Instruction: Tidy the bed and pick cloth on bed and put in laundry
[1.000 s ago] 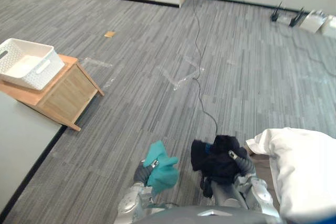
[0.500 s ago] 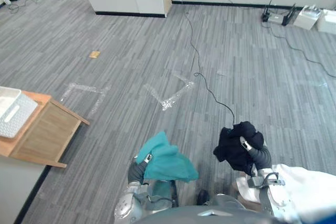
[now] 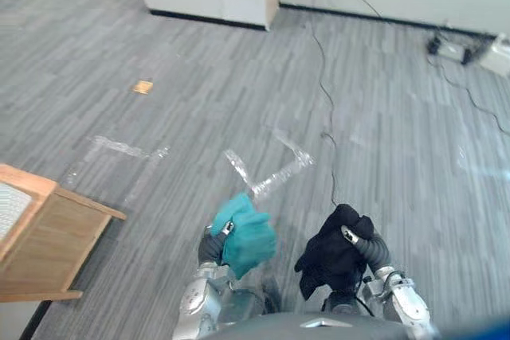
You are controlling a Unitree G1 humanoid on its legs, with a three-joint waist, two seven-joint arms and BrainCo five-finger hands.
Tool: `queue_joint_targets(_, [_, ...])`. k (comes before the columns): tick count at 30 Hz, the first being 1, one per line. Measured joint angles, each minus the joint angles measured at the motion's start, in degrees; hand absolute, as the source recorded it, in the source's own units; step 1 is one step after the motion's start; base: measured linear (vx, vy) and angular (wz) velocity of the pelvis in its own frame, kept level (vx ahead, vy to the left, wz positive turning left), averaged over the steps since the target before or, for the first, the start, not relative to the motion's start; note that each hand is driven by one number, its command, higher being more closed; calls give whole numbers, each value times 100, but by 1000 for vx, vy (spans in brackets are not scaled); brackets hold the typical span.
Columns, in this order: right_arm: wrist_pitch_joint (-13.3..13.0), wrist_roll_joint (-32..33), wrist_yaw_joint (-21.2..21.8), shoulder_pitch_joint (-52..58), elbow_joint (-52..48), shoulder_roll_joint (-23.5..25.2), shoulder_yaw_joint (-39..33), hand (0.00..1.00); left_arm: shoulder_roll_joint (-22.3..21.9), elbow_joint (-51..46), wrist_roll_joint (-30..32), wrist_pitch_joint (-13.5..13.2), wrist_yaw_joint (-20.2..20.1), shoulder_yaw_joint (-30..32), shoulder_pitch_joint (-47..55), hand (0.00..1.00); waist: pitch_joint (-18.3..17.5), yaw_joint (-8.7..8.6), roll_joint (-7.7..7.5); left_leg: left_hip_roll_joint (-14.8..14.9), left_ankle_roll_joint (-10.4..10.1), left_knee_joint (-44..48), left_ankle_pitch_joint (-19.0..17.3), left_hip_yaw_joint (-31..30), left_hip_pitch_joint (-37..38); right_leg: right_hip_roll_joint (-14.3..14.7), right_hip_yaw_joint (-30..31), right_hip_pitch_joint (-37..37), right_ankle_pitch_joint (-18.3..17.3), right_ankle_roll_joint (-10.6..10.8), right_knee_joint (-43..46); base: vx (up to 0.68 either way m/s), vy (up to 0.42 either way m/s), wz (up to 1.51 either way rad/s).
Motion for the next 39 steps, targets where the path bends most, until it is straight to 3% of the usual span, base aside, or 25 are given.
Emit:
queue_joint_targets(3, [36, 201, -119, -64, -11, -1, -11, 100, 53, 1, 106, 100, 219, -14, -188, 100, -6, -74, -11, 157, -127, -149, -71, -657, 241, 47, 20, -544, -64, 78, -1370, 439, -133, 134])
queue_joint_targets(6, [107, 211, -220, 88, -408, 199, 3, 100, 46, 5, 109, 293, 298, -26, -219, 100, 18, -79, 51, 527, -395, -24, -344, -1234, 465, 561, 425, -674, 276, 269, -3547, 460, -307, 103])
queue_joint_targets(7, [107, 211, -238, 145, -516, 257, 25, 100, 40, 5, 109, 300, 326, -26, -209, 100, 12, -68, 54, 597, -468, 73, -428, -1281, 481, 642, 521, -649, 473, 291, -4016, 455, -375, 91])
queue_joint_targets(8, [106, 210, -269, 260, -826, 359, 111, 100, 25, 14, 119, 304, 352, -7, -147, 100, -35, -9, -35, 769, -827, 389, -790, -1303, 567, 798, 747, -451, 1439, 291, -5048, 462, -393, 89])
queue_joint_targets(9, [105, 210, -271, 316, -867, 354, 127, 100, 33, 22, 124, 316, 361, -5, -105, 100, -22, -18, -12, 872, -925, 461, -905, -1303, 654, 895, 729, -326, 1768, 40, -5028, 439, -378, 76])
queue_joint_targets(10, [108, 209, -296, 238, -890, 297, 123, 100, -146, 27, 170, 323, 388, -11, -38, 100, -74, 39, 204, 1141, -1045, 550, -918, -1173, 710, 1068, 554, -278, 1551, -173, -4707, 322, -286, 27])
queue_joint_targets(12, [109, 208, -306, 172, -1091, 295, 125, 100, -238, -6, 218, 269, 332, -9, 39, 100, -80, 91, 190, 1203, -1232, 582, -641, -1110, 777, 923, 453, -444, 967, -327, -3879, 350, -337, 49])
queue_joint_targets(15, [126, 210, -305, -36, -1214, 216, 138, 100, -317, -10, 192, 242, 322, 193, 73, 100, -199, 95, 183, 1322, -1213, 1044, -487, -1274, 658, 894, 174, -403, 122, -349, -3286, 301, -317, 55])
queue_joint_targets(17, [231, 211, -302, -263, -950, 204, 200, 100, -350, 4, 76, 242, 267, 380, 211, 100, -269, 154, 246, 1521, -1294, 1908, -253, -1374, 283, 1037, -36, -126, -46, -407, -3442, 231, -270, 38])
queue_joint_targets(18, [312, 212, -296, -358, -746, 207, 190, 100, -357, 6, 10, 242, 179, 460, 273, 100, -279, 143, 259, 1686, -1426, 2672, 129, -1369, -118, 1171, -221, 204, -68, -439, -3747, 270, -296, 66])
queue_joint_targets(19, [379, 212, -275, -358, -624, 143, 158, 100, -381, 8, -21, 241, 147, 456, 359, 100, -273, 150, 304, 1907, -1491, 3669, 218, -1304, -568, 1345, -413, 619, -30, -427, -4162, 229, -250, 70])
queue_joint_targets(21, [456, 210, -253, -366, -487, 43, 64, 100, -398, 9, -37, 248, 78, 457, 460, 100, -263, 213, 353, 2023, -1423, 4530, 42, -962, -1040, 1435, -639, 1062, 37, -474, -4638, 196, -149, 54])
queue_joint_targets(23, [471, 209, -217, -396, -306, 12, -194, 100, -421, 6, -105, 253, -35, 492, 509, 100, -268, 293, 363, 1808, -1398, 4208, -463, -238, -1443, 1386, -952, 1581, 147, -605, -5207, 263, -114, 60])
queue_joint_targets(24, [481, 208, -209, -397, -296, -2, -217, 100, -426, 4, -107, 255, -41, 495, 510, 100, -268, 301, 367, 1756, -1401, 4051, -514, -172, -1476, 1368, -991, 1625, 172, -614, -5249, 310, -7, 53])
queue_joint_targets(27, [643, 198, -148, -393, -259, -47, -436, 100, -454, -25, -113, 307, -39, 495, 453, 100, -255, 246, 345, 1145, -1407, 2182, -597, 557, -1491, 1113, -1439, 2043, 257, -507, -5508, 278, 71, 72])
queue_joint_targets(28, [698, 193, -148, -386, -259, -67, -482, 100, -476, -100, -119, 340, -35, 494, 414, 100, -246, 213, 332, 919, -1356, 1309, -317, 870, -1477, 1034, -1609, 2210, 305, -426, -5633, 262, 103, 72])
queue_joint_targets(30, [788, 181, -148, -369, -259, -106, -481, 100, -489, -270, -133, 390, -31, 501, 428, 100, -253, 266, 368, 829, -1172, 411, 618, 1262, -1424, 984, -1705, 2416, 311, -245, -5767, 269, 136, 50])
queue_joint_targets(31, [829, 164, -157, -359, -247, -135, -465, 100, -484, -264, -146, 424, -10, 510, 410, 100, -279, 334, 349, 699, -874, 339, 624, 1371, -1334, 902, -1721, 2541, 323, -85, -5873, 328, 192, 36])
queue_joint_targets(33, [834, 149, -217, -443, -246, -141, -368, 100, -469, -265, -173, 426, 2, 520, 356, 100, -250, 323, 293, 557, -865, 436, 568, 1494, -1403, 764, -1739, 2615, 413, 66, -5955, 251, 169, 43])
queue_joint_targets(36, [960, 132, -307, -554, -206, -117, -248, 100, -403, -267, -173, 427, 0, 527, 220, 100, -226, 391, 230, 412, -458, 447, 286, 1502, -1321, 685, -1708, 2731, 549, 292, -5922, 216, 139, 32])
queue_joint_targets(38, [1098, 131, -392, -549, -183, -116, -258, 100, -402, -271, -180, 494, -7, 564, 187, 100, -215, 453, 202, 286, -372, 281, 172, 1463, -1100, 490, -1568, 2664, 483, 474, -5306, 160, 91, 21])
queue_joint_targets(39, [1146, 133, -435, -511, -162, -101, -265, 100, -371, -271, -180, 545, -32, 558, 193, 100, -227, 443, 164, 139, -355, 76, 113, 1356, -831, 175, -1441, 2444, 366, 621, -4306, 169, 100, 52])
